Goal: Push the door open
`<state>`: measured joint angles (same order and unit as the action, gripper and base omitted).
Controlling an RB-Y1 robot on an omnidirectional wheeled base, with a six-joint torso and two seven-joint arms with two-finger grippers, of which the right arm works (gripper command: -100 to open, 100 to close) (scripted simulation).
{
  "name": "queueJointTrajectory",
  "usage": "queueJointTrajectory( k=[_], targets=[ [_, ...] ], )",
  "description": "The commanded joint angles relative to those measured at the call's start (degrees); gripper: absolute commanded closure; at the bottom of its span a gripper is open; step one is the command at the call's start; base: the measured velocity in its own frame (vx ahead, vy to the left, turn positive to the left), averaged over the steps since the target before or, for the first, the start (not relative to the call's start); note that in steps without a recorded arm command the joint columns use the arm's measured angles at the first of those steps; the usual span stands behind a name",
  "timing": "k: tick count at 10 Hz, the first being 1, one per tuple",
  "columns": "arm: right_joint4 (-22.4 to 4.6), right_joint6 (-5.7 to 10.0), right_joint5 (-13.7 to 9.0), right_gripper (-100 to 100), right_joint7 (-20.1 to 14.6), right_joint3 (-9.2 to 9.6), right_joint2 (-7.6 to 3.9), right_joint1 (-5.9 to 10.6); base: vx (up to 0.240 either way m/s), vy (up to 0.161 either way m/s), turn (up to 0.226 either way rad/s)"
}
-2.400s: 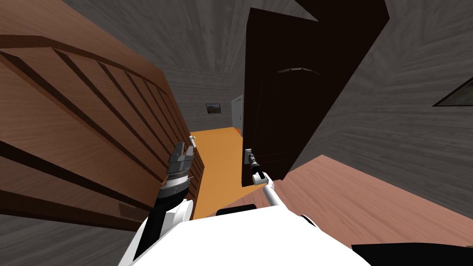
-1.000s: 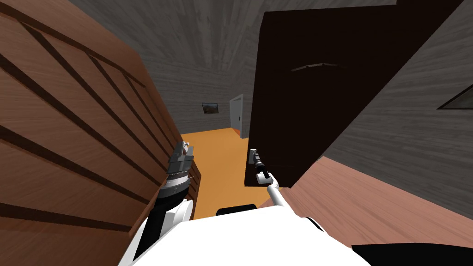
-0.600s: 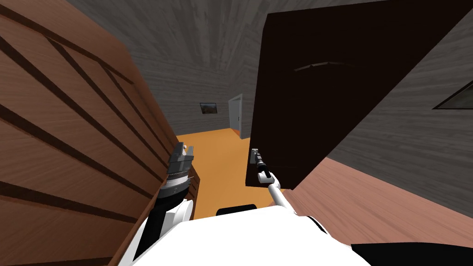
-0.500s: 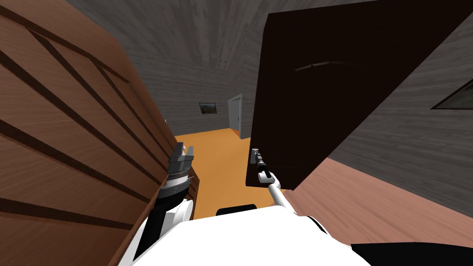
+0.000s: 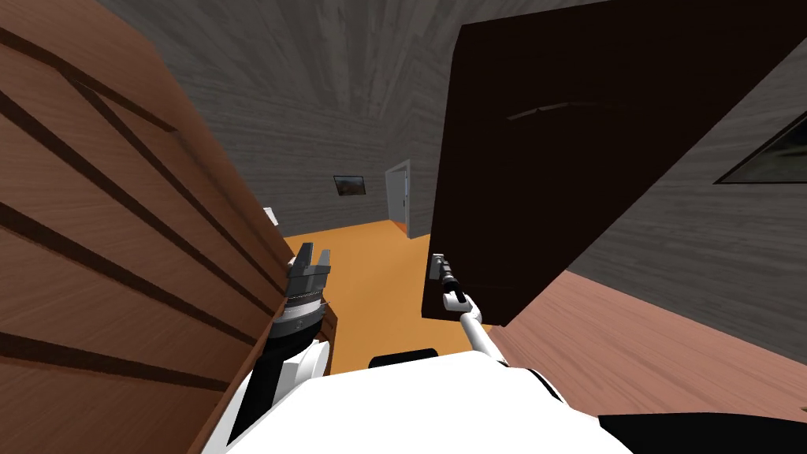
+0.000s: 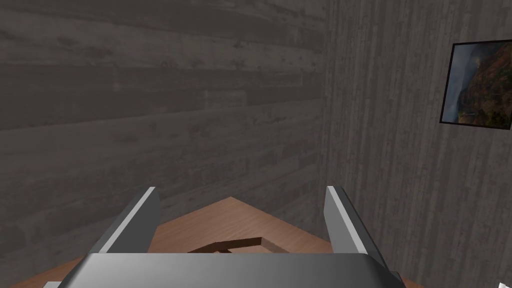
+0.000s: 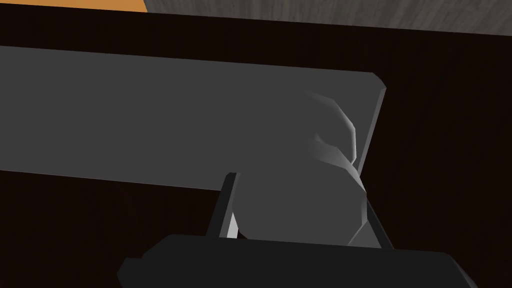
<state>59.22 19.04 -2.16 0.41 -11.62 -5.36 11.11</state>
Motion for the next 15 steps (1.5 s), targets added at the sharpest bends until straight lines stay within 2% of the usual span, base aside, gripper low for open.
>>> queueJointTrajectory(
  k=[1,9,10,15],
  targets=[
    [0.68,0.01,-0.25,100,0.35,-1.57,-0.19,-0.1,0.174,0.124,-0.093],
    [0.02,-0.07,-1.18,100,1.21,-6.09,0.59,0.32,0.178,0.093,-0.074],
    [0.0,-0.13,-1.13,100,1.18,-6.03,0.27,-0.01,0.062,0.015,-0.036],
    [-0.27,0.01,-1.76,100,1.81,-9.08,-0.4,0.08,0.163,0.059,-0.061]
  ],
)
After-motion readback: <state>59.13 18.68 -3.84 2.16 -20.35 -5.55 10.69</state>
